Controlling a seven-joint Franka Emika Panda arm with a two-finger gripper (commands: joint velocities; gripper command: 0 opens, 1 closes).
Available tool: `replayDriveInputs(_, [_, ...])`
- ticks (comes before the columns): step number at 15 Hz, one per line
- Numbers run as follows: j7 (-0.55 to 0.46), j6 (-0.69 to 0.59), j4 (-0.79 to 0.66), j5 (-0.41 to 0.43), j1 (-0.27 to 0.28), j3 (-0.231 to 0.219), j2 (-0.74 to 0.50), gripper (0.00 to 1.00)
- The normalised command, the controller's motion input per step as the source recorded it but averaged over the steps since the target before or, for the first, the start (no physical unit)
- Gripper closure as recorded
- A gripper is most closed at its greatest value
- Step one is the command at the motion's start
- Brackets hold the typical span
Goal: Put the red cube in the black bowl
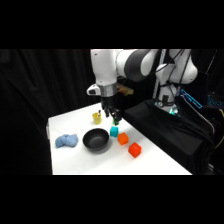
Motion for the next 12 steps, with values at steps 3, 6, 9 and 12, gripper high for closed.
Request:
replayDriveInputs(3, [0.15,0.24,-0.33,0.066,0.113,0.101,-0.28,0.00])
replayDriveInputs(6, [0.24,0.28,-0.36,0.036,0.113,0.093,-0.29,0.00])
replayDriveInputs(9, [0.28,0.32,-0.38,0.015,0.116,0.098,-0.27,0.00])
replayDriveInputs(12, [0.31,0.34,-0.36,-0.021,0.111,0.097,-0.20,0.00])
